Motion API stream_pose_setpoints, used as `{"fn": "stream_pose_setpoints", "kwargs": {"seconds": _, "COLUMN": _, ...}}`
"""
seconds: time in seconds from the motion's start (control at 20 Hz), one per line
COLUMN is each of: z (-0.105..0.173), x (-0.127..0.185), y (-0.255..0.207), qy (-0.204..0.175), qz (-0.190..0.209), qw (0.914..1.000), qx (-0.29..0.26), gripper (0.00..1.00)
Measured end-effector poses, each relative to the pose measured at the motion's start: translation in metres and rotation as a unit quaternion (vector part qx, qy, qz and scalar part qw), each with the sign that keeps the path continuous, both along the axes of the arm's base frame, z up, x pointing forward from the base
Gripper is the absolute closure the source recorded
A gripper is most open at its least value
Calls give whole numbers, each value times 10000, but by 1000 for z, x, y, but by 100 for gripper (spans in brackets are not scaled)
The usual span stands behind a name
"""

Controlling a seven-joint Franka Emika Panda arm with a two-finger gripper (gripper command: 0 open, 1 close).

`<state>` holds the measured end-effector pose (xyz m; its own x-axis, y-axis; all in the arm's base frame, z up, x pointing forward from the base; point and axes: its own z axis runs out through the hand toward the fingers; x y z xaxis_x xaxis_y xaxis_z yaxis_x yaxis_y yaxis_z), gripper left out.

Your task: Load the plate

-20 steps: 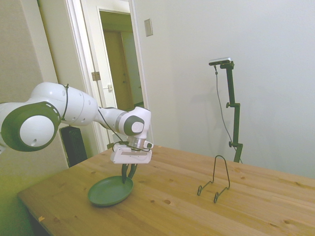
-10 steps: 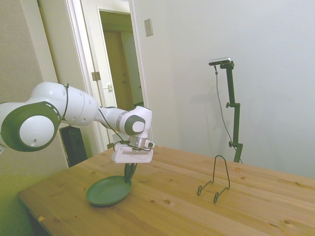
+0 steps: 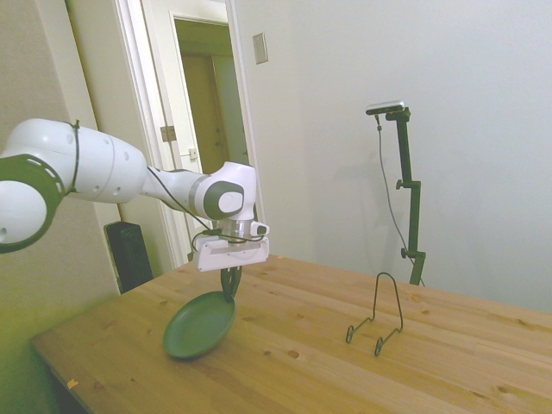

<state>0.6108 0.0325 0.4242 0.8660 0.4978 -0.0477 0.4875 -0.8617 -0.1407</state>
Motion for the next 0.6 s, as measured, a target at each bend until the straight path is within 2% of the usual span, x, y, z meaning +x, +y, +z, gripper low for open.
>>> {"fn": "stream_pose_setpoints", "kwargs": {"seconds": 0.35, "z": 53, "x": -38, "y": -22, "qy": -1036, "qz": -116, "qw": 9936, "qx": -435, "gripper": 100}}
{"fn": "stream_pose_setpoints", "kwargs": {"seconds": 0.5, "z": 79, "x": -47, "y": -35, "qy": -1491, "qz": -233, "qw": 9864, "qx": -652, "gripper": 100}}
{"fn": "stream_pose_setpoints", "kwargs": {"seconds": 0.6, "z": 97, "x": -51, "y": -45, "qy": -1870, "qz": -336, "qw": 9780, "qx": -860, "gripper": 100}}
